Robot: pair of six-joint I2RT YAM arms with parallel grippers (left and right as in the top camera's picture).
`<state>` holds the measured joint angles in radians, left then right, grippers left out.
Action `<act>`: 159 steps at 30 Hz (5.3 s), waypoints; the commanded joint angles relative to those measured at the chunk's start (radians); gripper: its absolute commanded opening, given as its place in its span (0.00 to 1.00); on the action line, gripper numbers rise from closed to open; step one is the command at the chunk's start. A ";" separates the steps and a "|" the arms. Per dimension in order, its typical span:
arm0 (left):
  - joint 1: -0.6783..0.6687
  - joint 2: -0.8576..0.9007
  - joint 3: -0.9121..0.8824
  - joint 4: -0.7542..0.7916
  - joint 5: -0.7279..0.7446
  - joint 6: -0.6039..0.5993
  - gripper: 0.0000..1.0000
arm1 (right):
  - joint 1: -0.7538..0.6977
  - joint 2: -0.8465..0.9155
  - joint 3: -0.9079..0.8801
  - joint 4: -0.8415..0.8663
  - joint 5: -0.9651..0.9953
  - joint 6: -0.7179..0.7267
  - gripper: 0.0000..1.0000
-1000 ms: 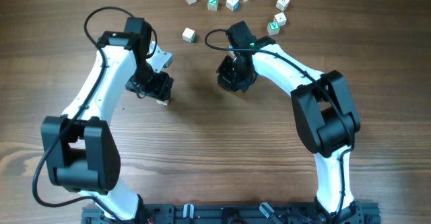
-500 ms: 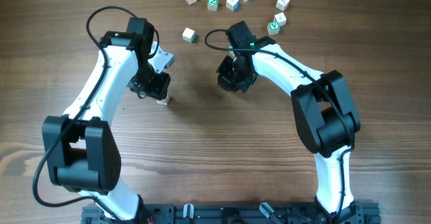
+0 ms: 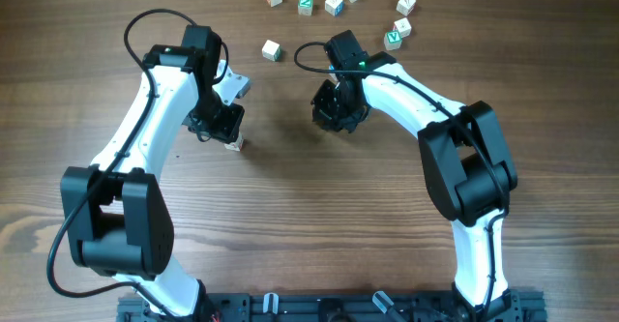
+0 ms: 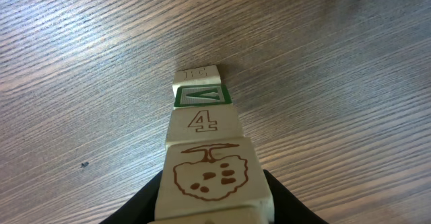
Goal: Form a tower
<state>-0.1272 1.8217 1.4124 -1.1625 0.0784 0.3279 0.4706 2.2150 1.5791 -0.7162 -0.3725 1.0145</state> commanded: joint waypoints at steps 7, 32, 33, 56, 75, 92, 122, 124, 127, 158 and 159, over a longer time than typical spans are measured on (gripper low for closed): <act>-0.002 0.013 -0.008 -0.001 -0.003 0.002 0.45 | 0.000 0.042 -0.030 -0.025 0.111 -0.020 0.22; -0.002 -0.030 0.019 -0.001 0.008 0.002 1.00 | 0.000 0.042 -0.030 -0.022 0.118 -0.019 0.23; -0.002 -0.051 0.019 0.000 0.028 0.002 1.00 | 0.000 0.042 -0.030 -0.022 0.118 -0.020 0.23; 0.452 -0.369 0.021 0.209 0.243 -0.291 1.00 | 0.095 -0.073 -0.029 -0.136 -0.081 -0.359 0.04; 0.463 -0.365 0.020 0.209 0.236 -0.288 1.00 | 0.277 -0.182 -0.277 0.344 -0.245 0.084 0.04; 0.463 -0.365 0.020 0.209 0.235 -0.288 1.00 | 0.325 -0.182 -0.357 0.634 -0.133 0.301 0.04; 0.463 -0.365 0.020 0.209 0.236 -0.288 1.00 | 0.290 -0.092 -0.357 0.826 -0.011 0.409 0.04; 0.463 -0.365 0.020 0.209 0.235 -0.288 1.00 | 0.292 -0.079 -0.357 0.840 -0.017 0.426 0.04; 0.463 -0.365 0.020 0.209 0.235 -0.288 1.00 | 0.298 -0.078 -0.357 0.872 -0.018 0.404 0.04; 0.463 -0.365 0.020 0.209 0.236 -0.288 1.00 | 0.303 -0.078 -0.357 0.926 0.007 0.385 0.04; 0.463 -0.365 0.020 0.209 0.236 -0.288 1.00 | 0.303 -0.078 -0.357 0.926 0.009 0.383 0.04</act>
<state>0.3294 1.4509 1.4250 -0.9565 0.2981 0.0463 0.7696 2.1223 1.2255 0.2035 -0.3733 1.4166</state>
